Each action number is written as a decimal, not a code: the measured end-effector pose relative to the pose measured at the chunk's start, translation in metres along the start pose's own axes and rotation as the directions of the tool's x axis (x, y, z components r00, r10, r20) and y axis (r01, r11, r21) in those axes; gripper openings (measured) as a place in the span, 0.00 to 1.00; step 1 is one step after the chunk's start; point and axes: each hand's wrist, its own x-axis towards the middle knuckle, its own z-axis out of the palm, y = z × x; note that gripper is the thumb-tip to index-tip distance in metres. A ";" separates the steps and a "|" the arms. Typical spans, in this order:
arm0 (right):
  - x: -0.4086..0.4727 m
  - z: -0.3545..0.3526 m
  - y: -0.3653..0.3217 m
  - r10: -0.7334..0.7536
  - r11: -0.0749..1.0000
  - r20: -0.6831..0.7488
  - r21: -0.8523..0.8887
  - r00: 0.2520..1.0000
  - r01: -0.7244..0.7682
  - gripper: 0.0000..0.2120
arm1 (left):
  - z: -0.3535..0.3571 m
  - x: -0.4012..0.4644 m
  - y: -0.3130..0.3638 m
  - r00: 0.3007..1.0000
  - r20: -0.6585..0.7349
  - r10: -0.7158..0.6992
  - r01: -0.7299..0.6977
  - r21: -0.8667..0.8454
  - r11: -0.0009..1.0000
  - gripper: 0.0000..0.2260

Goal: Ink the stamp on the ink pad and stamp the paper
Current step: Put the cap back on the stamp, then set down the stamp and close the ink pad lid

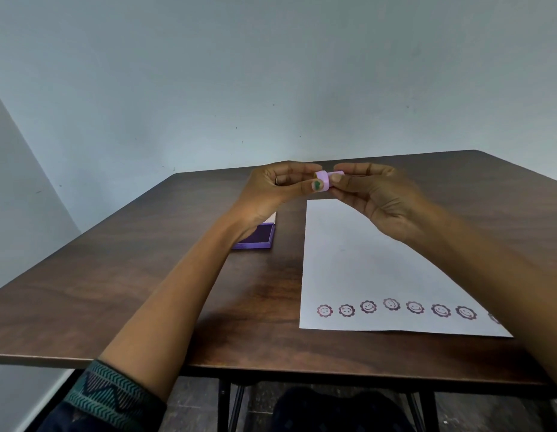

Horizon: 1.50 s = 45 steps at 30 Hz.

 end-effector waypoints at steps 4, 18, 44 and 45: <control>-0.004 0.002 0.002 -0.149 0.961 -0.066 -0.243 0.987 0.129 0.16 | -0.013 0.000 0.003 0.999 -0.036 -0.013 0.015 0.051 0.999 0.15; 0.031 0.040 0.024 -0.275 0.433 0.288 -0.815 0.917 0.386 0.09 | -0.049 0.005 -0.026 0.956 -0.280 -0.082 0.148 0.223 0.963 0.06; 0.070 0.035 0.053 -0.204 0.248 0.318 -0.898 0.926 0.363 0.20 | -0.059 0.004 -0.038 0.969 -0.218 -0.115 0.199 0.419 0.886 0.08; 0.071 0.036 0.052 -0.213 0.262 0.307 -0.897 0.927 0.357 0.20 | -0.061 0.005 -0.038 0.968 -0.225 -0.113 0.201 0.417 0.886 0.07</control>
